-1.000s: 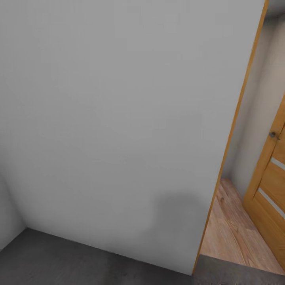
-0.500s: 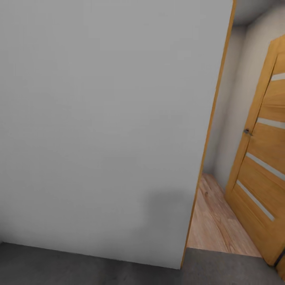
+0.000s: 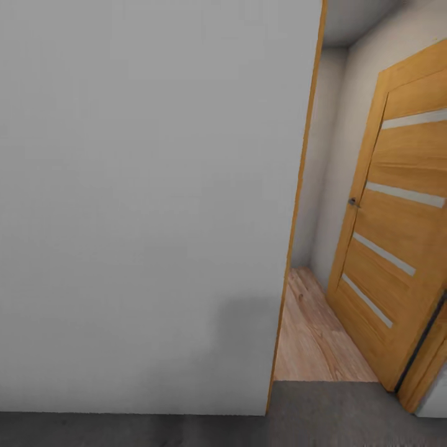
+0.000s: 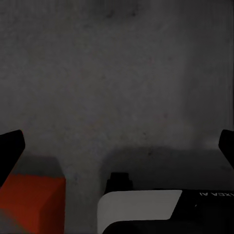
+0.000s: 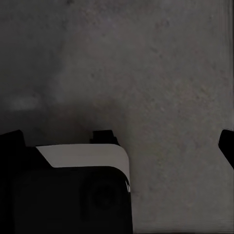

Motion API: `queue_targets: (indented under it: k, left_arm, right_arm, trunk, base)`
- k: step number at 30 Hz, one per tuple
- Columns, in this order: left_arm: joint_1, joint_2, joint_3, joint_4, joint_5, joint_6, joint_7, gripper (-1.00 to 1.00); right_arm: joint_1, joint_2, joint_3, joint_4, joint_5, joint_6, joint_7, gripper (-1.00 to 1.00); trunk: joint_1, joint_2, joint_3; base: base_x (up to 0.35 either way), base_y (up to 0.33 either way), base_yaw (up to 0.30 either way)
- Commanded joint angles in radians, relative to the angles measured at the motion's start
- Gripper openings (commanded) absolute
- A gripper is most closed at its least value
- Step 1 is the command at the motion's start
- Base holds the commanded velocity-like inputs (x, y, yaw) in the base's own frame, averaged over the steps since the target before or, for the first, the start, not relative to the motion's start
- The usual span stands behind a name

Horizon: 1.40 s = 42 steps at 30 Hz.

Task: Move the two storage containers from the living room to the garage. In the garage, place one container on the floor and stack the other container on top of it (either order is fine).

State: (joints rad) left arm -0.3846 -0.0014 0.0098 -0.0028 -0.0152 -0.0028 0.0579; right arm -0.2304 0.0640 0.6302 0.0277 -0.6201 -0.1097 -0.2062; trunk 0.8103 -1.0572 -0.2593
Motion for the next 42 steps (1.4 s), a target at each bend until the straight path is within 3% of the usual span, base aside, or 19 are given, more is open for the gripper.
queue_targets:
  k: [1, 31, 38, 42]
  left_arm:
    - [0.000, 0.000, 0.001, 0.000, -0.002, 0.000, 0.003, 1.00]
    - [0.000, -0.001, 0.001, -0.001, -0.003, -0.001, 0.003, 1.00]
    - [0.000, -0.007, 0.001, -0.001, -0.002, -0.001, 0.002, 1.00]
    - [0.011, -0.035, 0.003, 0.002, 0.002, 0.004, -0.002, 1.00]
  right_arm:
    - [-0.001, 0.001, 0.008, 0.003, -0.009, -0.005, 0.000, 1.00]
    - [-0.001, 0.002, 0.008, 0.003, -0.010, -0.010, -0.001, 1.00]
    - [-0.001, 0.001, 0.008, 0.003, -0.010, -0.010, -0.001, 1.00]
    - [-0.001, 0.000, 0.008, 0.003, -0.010, -0.010, -0.001, 1.00]
  trunk:
    - [0.000, -0.001, -0.001]
    - [0.000, -0.001, -0.001]
    - [0.000, -0.001, -0.001]
    - [0.000, -0.001, -0.001]
  base:
    - [0.000, 0.000, -0.248]
    - [0.000, 0.000, -0.269]
    - [0.000, 0.000, -0.272]
    - [0.000, 0.000, -0.271]
